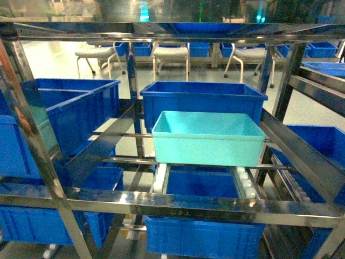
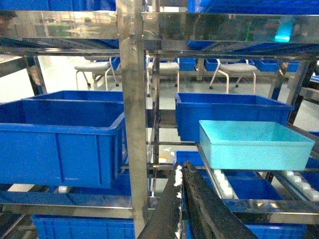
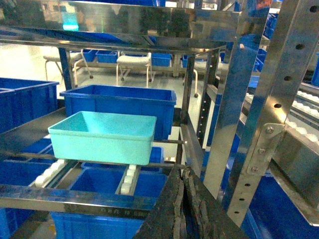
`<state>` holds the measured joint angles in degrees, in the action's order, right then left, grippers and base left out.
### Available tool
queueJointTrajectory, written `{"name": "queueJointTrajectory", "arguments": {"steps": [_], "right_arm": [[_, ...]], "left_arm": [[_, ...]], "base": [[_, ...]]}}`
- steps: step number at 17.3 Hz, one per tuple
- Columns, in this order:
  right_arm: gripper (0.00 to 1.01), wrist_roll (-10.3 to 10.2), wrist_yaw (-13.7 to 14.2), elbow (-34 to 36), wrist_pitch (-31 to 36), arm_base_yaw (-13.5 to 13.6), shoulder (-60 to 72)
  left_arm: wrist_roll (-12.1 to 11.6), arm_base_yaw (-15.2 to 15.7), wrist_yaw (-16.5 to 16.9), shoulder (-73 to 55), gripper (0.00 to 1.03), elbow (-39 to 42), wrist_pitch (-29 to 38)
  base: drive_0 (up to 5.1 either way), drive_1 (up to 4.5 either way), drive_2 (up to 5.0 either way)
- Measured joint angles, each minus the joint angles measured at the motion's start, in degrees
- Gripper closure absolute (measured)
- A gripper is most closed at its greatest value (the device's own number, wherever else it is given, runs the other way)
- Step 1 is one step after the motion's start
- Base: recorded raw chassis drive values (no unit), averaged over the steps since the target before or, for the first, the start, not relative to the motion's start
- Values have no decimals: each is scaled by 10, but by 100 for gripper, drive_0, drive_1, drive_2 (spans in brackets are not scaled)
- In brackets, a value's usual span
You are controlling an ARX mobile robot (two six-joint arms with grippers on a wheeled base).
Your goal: Organize blue bins on left shelf correctly
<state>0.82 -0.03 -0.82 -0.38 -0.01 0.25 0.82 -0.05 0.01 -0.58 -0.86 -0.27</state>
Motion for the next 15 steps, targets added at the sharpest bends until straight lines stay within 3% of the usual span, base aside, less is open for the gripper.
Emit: {"name": "queueJointTrajectory", "arguments": {"steps": [2, 6, 10, 11, 15], "right_arm": [[99, 0, 0, 0, 1, 0, 0], [59, 0, 0, 0, 2, 0, 0], [6, 0, 0, 0, 2, 0, 0], [3, 0, 0, 0, 2, 0, 0], [3, 0, 0, 0, 2, 0, 0]], "left_arm": [[0, 0, 0, 0, 101, 0, 0], [0, 0, 0, 0, 63, 0, 0], [0, 0, 0, 0, 10, 0, 0], [0, 0, 0, 0, 5, 0, 0], [0, 0, 0, 0, 5, 0, 0]], "base": [[0, 0, 0], [0, 0, 0], [0, 0, 0], [0, 0, 0], [0, 0, 0]]}}
